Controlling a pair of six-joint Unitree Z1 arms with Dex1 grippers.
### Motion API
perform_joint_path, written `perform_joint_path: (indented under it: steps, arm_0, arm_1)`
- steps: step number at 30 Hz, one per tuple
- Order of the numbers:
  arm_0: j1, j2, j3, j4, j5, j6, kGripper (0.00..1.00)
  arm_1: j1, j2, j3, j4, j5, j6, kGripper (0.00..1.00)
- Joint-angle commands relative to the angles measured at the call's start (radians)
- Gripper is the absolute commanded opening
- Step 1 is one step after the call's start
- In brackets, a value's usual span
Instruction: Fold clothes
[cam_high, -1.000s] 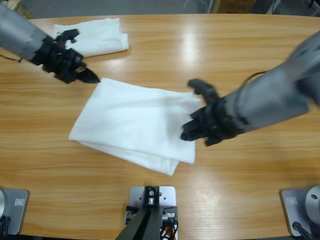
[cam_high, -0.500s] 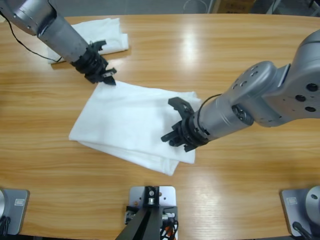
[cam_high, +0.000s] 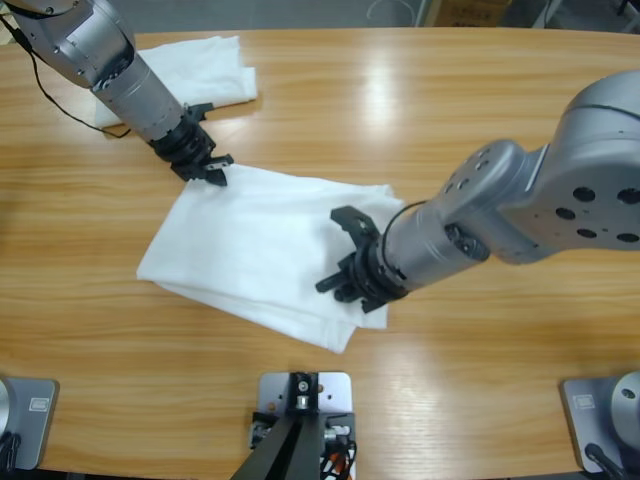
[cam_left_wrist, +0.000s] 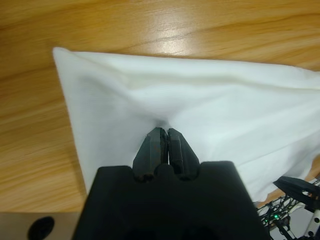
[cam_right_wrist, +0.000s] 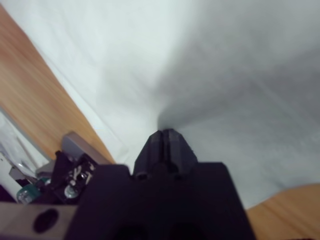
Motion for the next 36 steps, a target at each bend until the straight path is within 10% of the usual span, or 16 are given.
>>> perform_joint_path:
  steps: [1,30,36]
  arm_0:
    - [-0.008,0.060,0.023,0.009,0.020,-0.016,0.000]
    - [0.013,-0.118,0.075,0.008,0.048,-0.073,0.000]
    - [-0.128,-0.162,-0.007,0.011,0.038,-0.099,0.000]
  arm_1:
    - [0.070,-0.028,0.084,0.085,-0.053,0.066,0.000]
    - [0.070,-0.198,0.016,0.347,-0.233,0.045,0.000]
    - [0.070,-0.165,-0.062,0.358,-0.222,0.013,0.000]
